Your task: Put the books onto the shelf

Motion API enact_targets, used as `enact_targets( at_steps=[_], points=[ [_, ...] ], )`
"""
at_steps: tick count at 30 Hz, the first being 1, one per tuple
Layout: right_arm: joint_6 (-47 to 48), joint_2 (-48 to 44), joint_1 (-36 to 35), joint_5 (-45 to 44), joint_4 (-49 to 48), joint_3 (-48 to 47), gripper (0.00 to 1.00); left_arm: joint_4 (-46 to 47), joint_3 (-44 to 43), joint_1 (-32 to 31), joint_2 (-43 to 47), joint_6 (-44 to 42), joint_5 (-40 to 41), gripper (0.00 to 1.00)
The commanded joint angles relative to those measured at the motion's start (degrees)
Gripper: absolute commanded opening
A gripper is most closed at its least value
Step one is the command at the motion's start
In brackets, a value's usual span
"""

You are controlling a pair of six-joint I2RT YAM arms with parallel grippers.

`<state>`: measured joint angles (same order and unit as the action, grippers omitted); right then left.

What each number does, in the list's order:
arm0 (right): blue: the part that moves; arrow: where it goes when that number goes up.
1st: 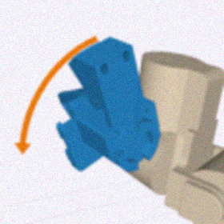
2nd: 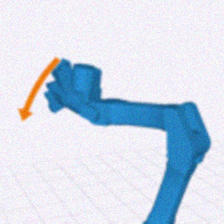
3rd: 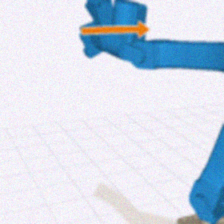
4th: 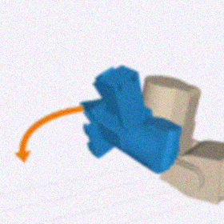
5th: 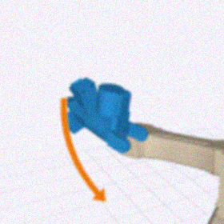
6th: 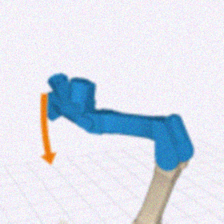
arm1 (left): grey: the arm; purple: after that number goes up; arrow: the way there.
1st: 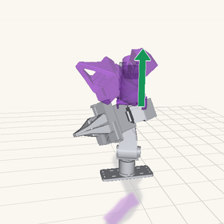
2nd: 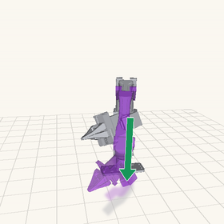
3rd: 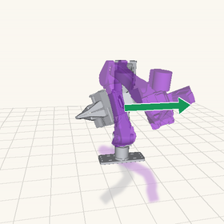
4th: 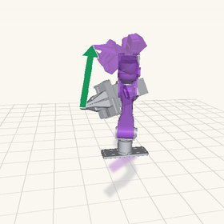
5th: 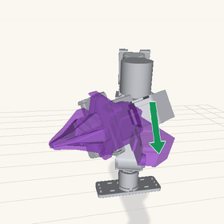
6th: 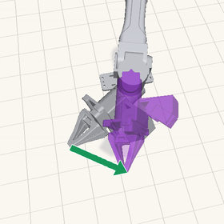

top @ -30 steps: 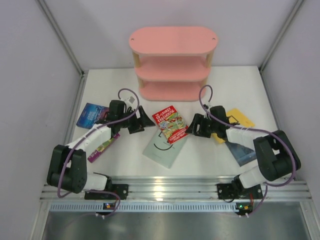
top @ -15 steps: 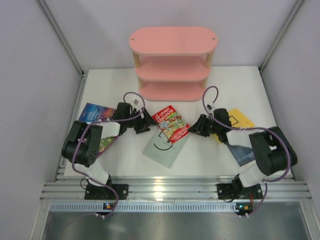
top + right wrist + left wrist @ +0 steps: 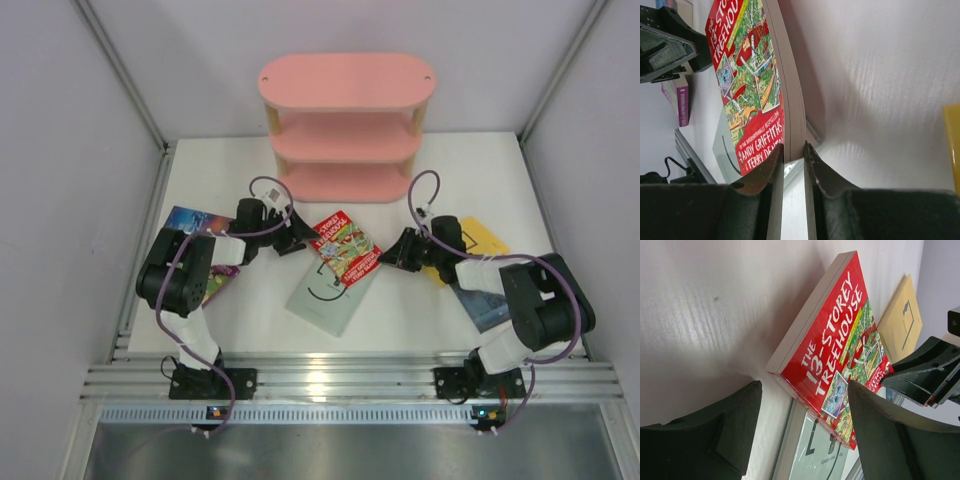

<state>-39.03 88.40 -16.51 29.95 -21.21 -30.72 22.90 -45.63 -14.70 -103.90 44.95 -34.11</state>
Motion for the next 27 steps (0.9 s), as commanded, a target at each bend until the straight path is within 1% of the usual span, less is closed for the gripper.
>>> enact_targets(
  at_steps=[1,3,8,11,12,15,16,19,20,22,23,26,27],
  points=[
    [1.3,-1.0,1.0,1.9,-2.3,0.6,0.0,6.5,0.2,0.3,-1.9,1.5,-1.7,0.75],
    [1.1,-2.0,1.0,2.7,-2.1,0.4,0.0,7.7,0.3,0.3,-2.4,1.6,-1.9,0.71],
    [1.2,-2.6,1.0,3.5,-0.9,-0.3,0.0,8.4,-0.5,0.3,-3.9,2.1,-2.4,0.68],
    [0.8,-2.4,1.0,4.3,-1.4,-0.2,0.0,8.8,-0.7,0.3,-4.0,2.6,-2.3,0.61],
    [0.6,-2.7,1.0,4.3,-1.5,-0.1,0.0,9.3,-0.6,0.3,-4.1,2.9,-2.5,0.56],
    [0.4,-3.6,1.0,4.9,-1.5,-0.4,0.0,12.1,-0.4,0.3,-4.7,5.1,-3.9,0.47],
    [0.5,-3.9,1.0,5.0,-0.9,-0.5,0.0,14.1,-0.3,0.3,-4.9,6.6,-4.3,0.39],
    [0.8,-5.9,1.0,4.9,1.8,-1.3,0.0,16.9,0.8,0.3,-4.0,8.6,-5.9,0.25],
    [0.8,-6.5,1.0,4.9,2.4,-1.5,0.0,18.0,1.3,0.3,-3.4,9.4,-6.2,0.17],
    [0.9,-8.9,1.0,4.9,4.5,-2.1,0.0,18.0,1.7,0.3,-0.9,9.6,-6.9,0.08],
    [1.0,-10.1,1.0,4.9,5.2,-2.2,0.0,17.0,1.9,0.3,0.2,9.6,-7.1,0.0],
    [1.3,-14.9,1.0,3.8,9.9,-3.7,0.0,14.3,2.0,0.3,5.6,9.1,-6.9,0.0],
    [1.4,-17.8,1.0,3.4,11.3,-5.1,0.0,13.2,2.1,0.3,8.9,9.2,-6.9,0.0]
  ],
)
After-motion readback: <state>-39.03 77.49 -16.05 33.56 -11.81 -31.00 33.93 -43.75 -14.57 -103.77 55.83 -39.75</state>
